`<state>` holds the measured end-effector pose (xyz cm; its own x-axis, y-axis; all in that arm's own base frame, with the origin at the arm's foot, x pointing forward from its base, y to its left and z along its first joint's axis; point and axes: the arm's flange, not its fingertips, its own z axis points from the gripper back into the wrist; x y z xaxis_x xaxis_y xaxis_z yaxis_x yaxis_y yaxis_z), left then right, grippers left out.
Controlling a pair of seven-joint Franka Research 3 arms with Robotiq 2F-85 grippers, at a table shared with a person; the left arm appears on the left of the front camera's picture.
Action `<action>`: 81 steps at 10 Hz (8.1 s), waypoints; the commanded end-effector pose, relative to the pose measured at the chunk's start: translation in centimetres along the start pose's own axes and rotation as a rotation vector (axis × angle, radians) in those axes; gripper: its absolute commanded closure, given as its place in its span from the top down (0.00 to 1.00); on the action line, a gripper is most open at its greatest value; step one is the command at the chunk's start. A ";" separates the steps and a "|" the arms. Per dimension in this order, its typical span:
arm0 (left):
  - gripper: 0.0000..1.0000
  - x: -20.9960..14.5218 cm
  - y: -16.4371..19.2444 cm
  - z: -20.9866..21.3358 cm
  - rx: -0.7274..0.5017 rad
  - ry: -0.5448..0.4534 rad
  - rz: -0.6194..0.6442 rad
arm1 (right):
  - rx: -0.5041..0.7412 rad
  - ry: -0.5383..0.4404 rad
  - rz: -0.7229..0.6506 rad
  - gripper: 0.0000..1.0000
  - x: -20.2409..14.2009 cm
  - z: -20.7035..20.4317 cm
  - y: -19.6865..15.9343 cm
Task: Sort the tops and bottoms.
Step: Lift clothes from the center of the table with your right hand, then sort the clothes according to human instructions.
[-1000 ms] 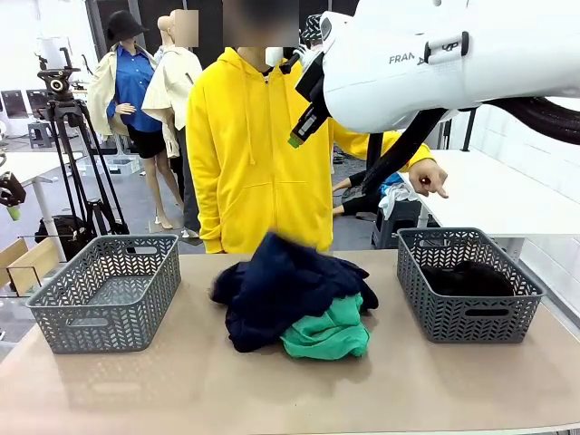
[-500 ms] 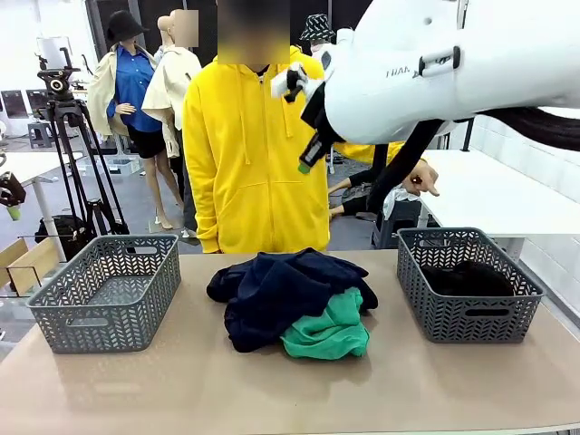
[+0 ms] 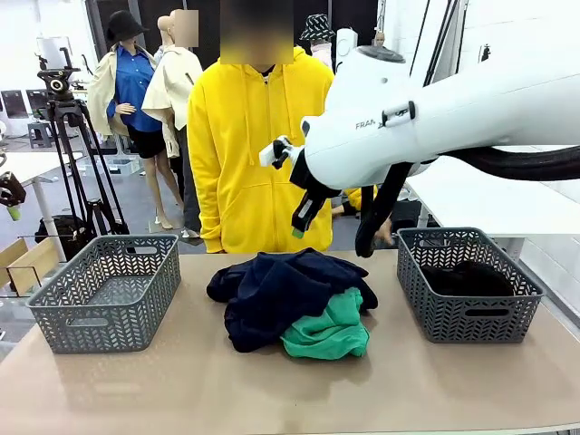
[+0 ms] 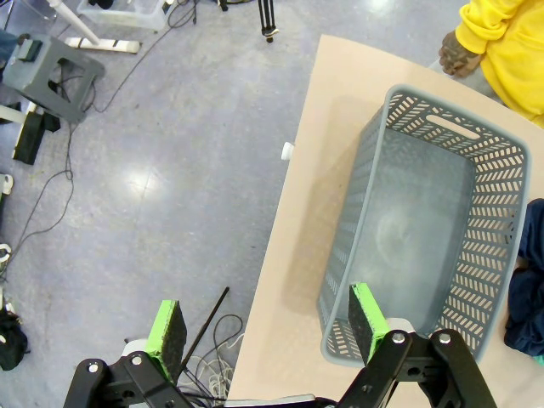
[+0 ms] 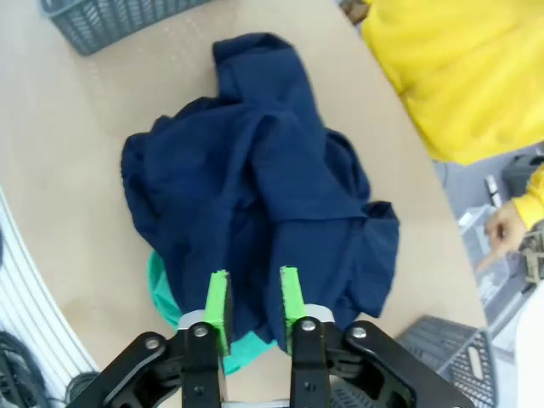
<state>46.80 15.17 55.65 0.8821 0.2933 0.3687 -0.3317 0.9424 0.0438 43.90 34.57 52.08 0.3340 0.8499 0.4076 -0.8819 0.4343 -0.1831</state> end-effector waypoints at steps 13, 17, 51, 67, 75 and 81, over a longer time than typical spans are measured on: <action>1.00 -0.1 0.1 0.2 0.013 0.000 -0.003 | -0.083 0.127 0.006 0.60 -2.0 -7.8 3.8; 1.00 -0.1 0.1 0.2 0.013 0.000 -0.003 | -0.126 0.126 0.015 1.00 -0.9 -8.1 3.2; 1.00 -0.1 0.1 0.2 0.013 0.000 -0.003 | -0.600 -0.396 -0.116 0.00 7.8 31.9 -7.3; 1.00 -0.1 0.1 0.2 0.013 0.000 -0.003 | -0.560 -0.390 -0.088 0.00 7.2 31.3 -7.9; 1.00 -0.1 0.1 0.2 0.013 0.000 -0.003 | -0.560 -0.390 -0.088 0.00 7.2 31.3 -7.9; 1.00 -0.1 0.1 0.2 0.013 0.000 -0.003 | -0.822 -0.410 -0.190 0.00 2.3 40.4 -12.6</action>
<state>46.78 15.24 55.63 0.8818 0.2946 0.3684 -0.3329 0.9420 0.0436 42.48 20.50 90.61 0.1600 0.6347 0.7560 -0.3447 0.7536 -0.5597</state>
